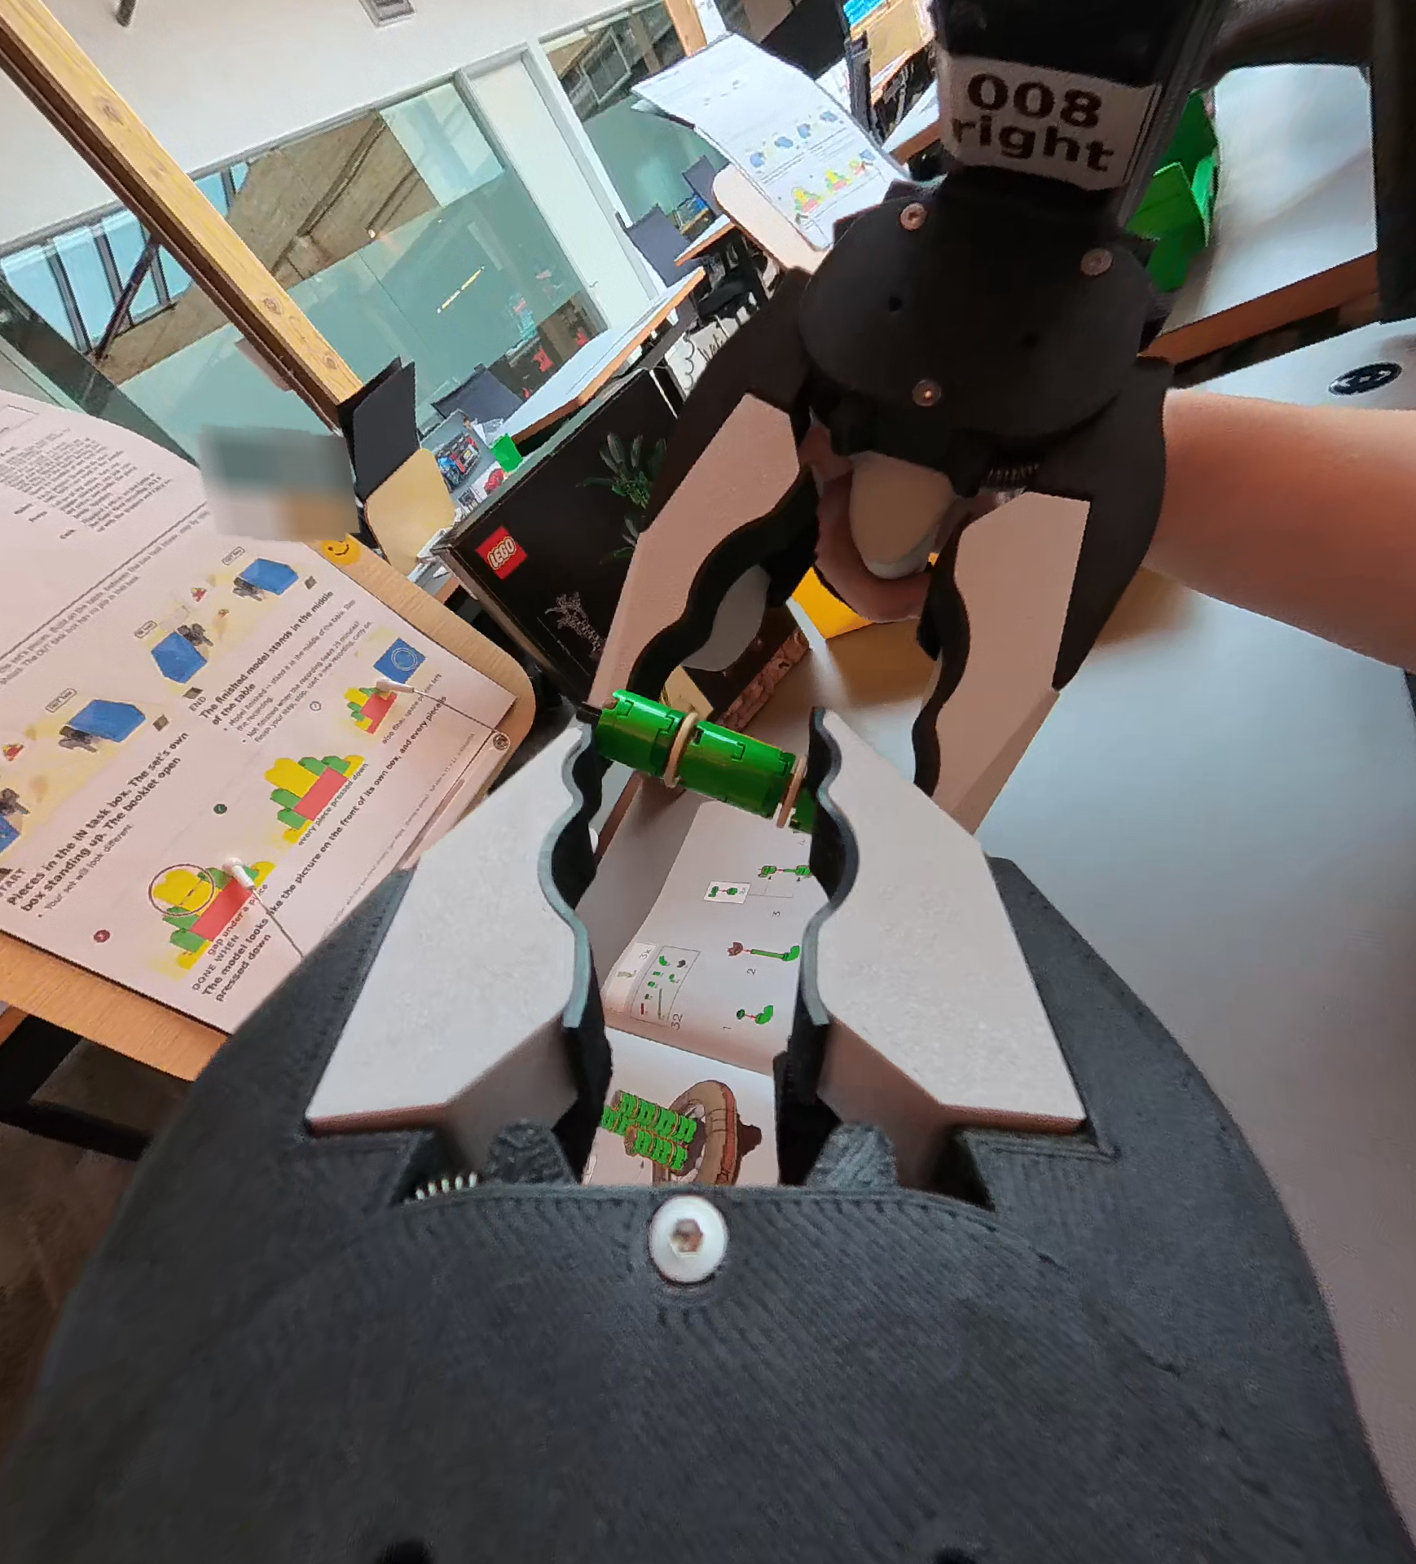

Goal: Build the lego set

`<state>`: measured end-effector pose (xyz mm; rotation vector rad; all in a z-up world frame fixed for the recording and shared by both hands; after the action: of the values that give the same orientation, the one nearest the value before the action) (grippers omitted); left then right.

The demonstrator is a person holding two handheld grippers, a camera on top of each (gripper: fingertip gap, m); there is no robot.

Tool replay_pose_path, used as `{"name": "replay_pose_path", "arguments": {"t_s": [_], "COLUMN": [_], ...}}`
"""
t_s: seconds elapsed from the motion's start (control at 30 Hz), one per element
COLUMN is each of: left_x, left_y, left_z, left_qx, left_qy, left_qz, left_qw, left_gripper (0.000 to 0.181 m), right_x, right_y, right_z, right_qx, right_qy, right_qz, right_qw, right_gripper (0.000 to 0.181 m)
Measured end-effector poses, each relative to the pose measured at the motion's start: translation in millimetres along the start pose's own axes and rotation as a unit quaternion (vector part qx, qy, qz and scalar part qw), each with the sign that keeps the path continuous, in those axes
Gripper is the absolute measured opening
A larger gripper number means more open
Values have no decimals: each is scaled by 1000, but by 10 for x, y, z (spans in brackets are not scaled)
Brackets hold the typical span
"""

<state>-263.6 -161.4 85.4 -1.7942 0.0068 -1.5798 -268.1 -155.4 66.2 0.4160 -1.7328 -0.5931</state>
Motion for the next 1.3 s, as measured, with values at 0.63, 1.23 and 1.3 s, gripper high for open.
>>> {"name": "replay_pose_path", "arguments": {"t_s": [0.63, 1.23, 1.3], "left_x": [43, 157, 141], "left_y": [-78, -112, -103], "left_z": [-48, -165, -164], "left_qx": [-180, -235, -236], "left_qy": [75, 114, 108], "left_qz": [-494, -553, -553], "left_qw": [847, 791, 792], "left_gripper": [14, 14, 14], "right_x": [129, 439, 420], "right_y": [169, 100, 89], "right_z": [23, -84, -81], "right_qx": [-92, -79, -74], "right_qy": [-23, 107, 100], "right_qz": [-103, -123, -123], "right_qw": [990, 983, 985], "right_gripper": [79, 70, 70]}}
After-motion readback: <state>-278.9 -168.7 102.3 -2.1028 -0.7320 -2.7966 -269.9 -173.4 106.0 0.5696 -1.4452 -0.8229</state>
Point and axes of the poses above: each gripper's, where its closed fingertips meet, z out along the fingers, x out of its top, y = z × x across the jaws, the point moved 2 cm from there along -z, back along the fingers, and after that the axes turned 11 degrees about y, right-handed, at the moved point
